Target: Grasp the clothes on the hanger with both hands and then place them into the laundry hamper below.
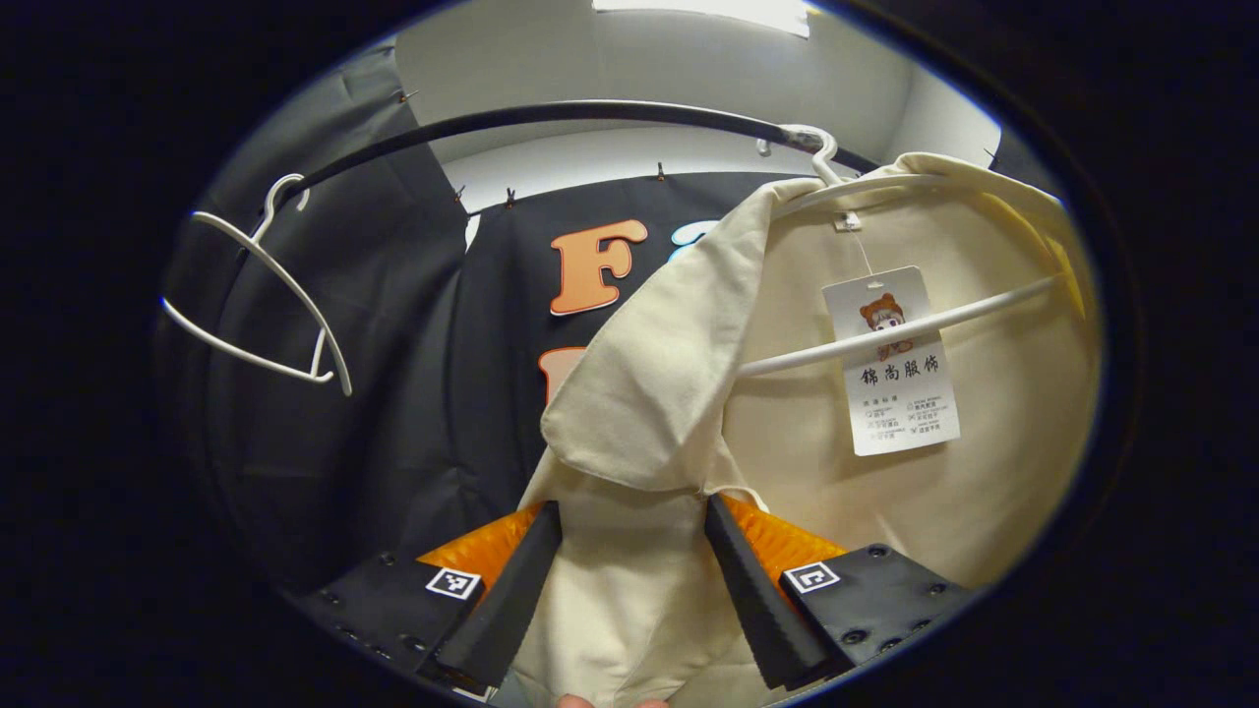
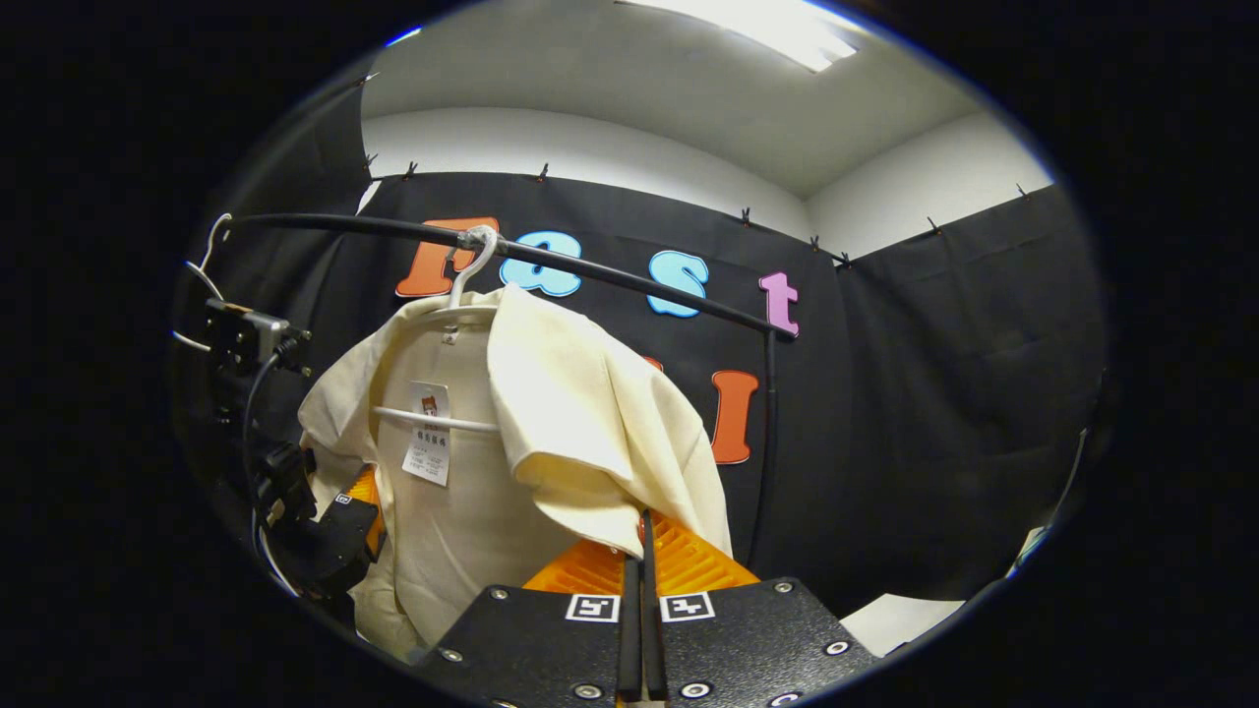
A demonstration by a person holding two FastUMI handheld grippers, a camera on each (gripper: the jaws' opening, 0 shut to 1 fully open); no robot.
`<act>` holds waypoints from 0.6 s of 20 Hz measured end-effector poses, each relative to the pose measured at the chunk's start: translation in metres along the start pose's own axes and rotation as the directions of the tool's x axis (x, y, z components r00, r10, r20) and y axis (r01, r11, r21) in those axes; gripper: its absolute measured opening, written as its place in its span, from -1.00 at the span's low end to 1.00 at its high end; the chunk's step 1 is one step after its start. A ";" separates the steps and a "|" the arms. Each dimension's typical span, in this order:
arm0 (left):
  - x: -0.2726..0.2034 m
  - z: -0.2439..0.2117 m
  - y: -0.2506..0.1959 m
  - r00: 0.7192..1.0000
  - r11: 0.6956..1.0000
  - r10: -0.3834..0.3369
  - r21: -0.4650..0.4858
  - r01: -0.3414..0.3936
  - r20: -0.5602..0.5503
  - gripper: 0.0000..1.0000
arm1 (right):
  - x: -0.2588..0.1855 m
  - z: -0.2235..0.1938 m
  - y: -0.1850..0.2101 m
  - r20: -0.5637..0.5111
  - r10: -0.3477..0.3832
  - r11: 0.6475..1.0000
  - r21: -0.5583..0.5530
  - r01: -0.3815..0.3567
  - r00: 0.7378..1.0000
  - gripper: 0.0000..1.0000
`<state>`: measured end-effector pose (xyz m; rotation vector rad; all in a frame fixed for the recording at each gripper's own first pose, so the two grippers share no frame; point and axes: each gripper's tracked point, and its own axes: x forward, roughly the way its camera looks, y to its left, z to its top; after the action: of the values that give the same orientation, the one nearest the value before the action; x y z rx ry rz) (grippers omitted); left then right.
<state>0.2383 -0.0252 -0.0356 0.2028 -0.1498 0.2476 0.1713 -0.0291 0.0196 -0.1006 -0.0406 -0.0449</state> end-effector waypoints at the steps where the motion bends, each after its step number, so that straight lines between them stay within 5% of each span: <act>1: -0.004 0.002 -0.007 0.999 0.998 -0.043 -0.042 0.043 -0.005 0.79 | 0.000 0.001 0.000 0.003 -0.002 1.000 0.001 0.002 1.000 -0.99; 6: -0.059 0.030 -0.054 0.959 0.919 -0.275 -0.276 0.283 0.068 0.93 | -0.002 0.006 0.000 0.019 -0.015 1.000 -0.005 0.016 1.000 -0.98; 12: -0.053 0.008 -0.100 0.947 0.924 -0.321 -0.213 0.318 0.018 1.00 | 0.000 0.008 -0.002 0.024 -0.025 1.000 -0.017 0.025 0.999 -0.96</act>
<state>0.2126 -0.1343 -0.0546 0.0092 -0.1232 -0.0933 0.1709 -0.0303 0.0279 -0.1178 -0.0655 -0.0688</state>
